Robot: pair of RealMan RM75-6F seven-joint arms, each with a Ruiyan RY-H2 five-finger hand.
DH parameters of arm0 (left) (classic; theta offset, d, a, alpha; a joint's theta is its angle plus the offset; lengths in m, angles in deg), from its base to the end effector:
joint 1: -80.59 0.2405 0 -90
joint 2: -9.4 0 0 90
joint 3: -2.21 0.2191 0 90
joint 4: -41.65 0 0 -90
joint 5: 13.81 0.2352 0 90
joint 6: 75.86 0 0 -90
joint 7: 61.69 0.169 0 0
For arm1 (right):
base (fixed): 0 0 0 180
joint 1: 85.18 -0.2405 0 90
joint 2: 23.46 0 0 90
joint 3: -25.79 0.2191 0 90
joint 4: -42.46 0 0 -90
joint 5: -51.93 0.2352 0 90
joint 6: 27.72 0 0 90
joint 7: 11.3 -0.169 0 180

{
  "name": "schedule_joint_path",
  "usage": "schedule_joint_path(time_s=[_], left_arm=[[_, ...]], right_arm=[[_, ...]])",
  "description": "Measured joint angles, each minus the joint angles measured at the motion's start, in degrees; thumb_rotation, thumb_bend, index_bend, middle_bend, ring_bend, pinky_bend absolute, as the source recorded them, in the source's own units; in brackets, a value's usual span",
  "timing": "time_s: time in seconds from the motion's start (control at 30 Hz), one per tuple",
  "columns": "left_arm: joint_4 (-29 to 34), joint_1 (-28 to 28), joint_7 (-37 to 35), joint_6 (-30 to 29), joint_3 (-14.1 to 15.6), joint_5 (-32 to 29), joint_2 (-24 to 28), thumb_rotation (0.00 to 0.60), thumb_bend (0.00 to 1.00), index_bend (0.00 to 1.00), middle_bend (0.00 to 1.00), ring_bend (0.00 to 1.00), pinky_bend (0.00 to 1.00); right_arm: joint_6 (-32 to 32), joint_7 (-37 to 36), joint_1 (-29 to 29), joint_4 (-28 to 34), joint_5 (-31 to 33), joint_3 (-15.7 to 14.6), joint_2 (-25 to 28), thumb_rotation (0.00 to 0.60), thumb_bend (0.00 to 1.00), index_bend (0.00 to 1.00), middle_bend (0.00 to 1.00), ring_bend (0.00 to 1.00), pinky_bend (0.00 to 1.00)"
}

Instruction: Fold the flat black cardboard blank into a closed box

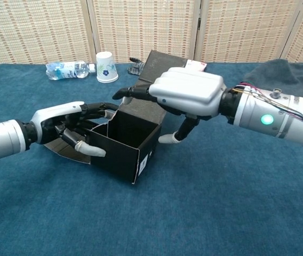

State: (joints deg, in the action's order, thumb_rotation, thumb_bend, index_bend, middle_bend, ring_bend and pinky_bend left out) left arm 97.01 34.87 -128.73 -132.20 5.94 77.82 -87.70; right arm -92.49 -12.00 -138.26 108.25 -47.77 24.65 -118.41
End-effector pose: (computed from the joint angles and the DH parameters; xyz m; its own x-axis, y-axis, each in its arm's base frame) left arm -0.1670 0.3468 -0.0885 -0.2499 0.6759 0.6933 0.8758 -0.1475 0.4595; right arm -0.0614 -0.3229 -0.0799 0.5638 0.0211 0.8257 -0.4246 -0.8500 0.3117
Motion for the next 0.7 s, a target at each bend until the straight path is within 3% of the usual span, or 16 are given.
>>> schedule_joint_path(time_s=[0.23, 0.53, 0.7], left_arm=[[1.61, 1.82, 6.18, -0.42, -1.39, -2.56, 0.09, 0.6, 0.07, 0.1, 0.17, 0.47, 0.65], [6.08, 4.1, 15.2, -0.91, -2.56, -4.86, 1.45, 0.6, 0.07, 0.06, 0.13, 0.46, 0.65], [8.81, 4.61, 21.32, 0.07, -2.76, -5.81, 2.53, 0.6, 0.07, 0.0, 0.03, 0.43, 0.65]], right_arm=[[-3.67, -1.69, 5.85, 8.84, 4.22, 0.24, 4.12, 0.6, 0.19, 0.05, 0.2, 0.75, 0.98], [-5.06, -7.37, 15.4, 26.87, 15.88, -1.25, 10.85, 0.6, 0.12, 0.08, 0.25, 0.75, 0.98], [-0.68, -6.78, 17.74, 34.25, 24.71, -1.41, 14.99, 0.6, 0.03, 0.02, 0.15, 0.74, 0.98]])
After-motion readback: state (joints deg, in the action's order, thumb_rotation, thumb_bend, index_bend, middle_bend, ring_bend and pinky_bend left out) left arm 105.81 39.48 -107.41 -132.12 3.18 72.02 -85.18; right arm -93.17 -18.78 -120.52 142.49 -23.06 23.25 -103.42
